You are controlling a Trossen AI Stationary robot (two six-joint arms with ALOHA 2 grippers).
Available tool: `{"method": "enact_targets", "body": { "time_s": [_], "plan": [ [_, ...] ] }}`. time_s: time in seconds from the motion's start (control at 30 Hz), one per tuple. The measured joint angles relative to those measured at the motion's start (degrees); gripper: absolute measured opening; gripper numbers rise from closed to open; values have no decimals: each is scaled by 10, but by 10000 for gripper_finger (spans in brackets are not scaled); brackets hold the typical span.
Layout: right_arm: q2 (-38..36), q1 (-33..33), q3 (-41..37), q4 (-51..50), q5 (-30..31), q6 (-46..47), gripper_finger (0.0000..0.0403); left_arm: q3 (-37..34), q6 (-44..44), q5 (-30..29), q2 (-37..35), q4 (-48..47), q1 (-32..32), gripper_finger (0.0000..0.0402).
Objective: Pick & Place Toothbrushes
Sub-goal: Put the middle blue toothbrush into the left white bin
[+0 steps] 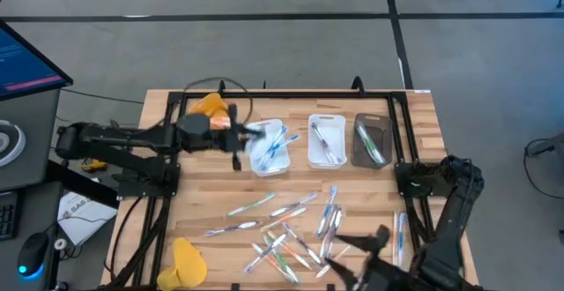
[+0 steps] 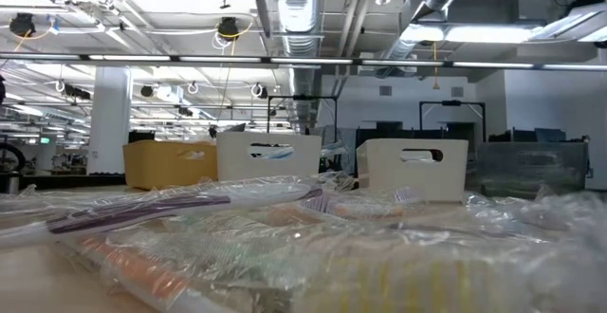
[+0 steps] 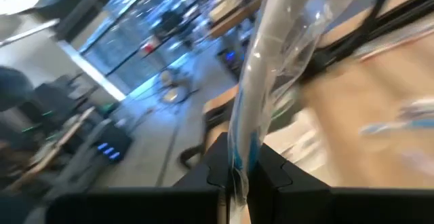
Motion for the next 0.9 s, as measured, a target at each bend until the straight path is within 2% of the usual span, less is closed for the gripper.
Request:
{"method": "enact_targets", "body": {
  "time_s": [0.07,0.13,0.3,0.4,0.43,0.53,0.6,0.7,0.83,0.9],
  "plan": [
    [-17,9,0,-47,4,25,255,0,8,0,-2,-10,37,10],
    [-38,13,0,-111,4,89,255,0,7,20,5,-12,73,10],
    [-76,15,1,-333,-30,330,255,0,7,144,40,-30,143,10],
    [-81,10,0,-475,-44,502,255,18,31,160,69,-61,161,10],
    [-81,10,-7,-486,-44,544,255,27,51,160,79,-79,165,10],
    [-90,1,-50,-463,-46,540,255,53,126,160,114,-124,168,10],
    [-93,-1,-74,-474,-46,569,255,70,147,160,136,-148,167,10],
    [-94,-4,-101,-483,-46,622,255,95,86,160,162,-174,158,10],
    [-98,-3,-127,-483,-49,649,255,100,-71,196,171,-185,146,10],
    [-98,-3,-131,-483,-51,652,255,101,-58,205,171,-211,138,11]
  ]
}}
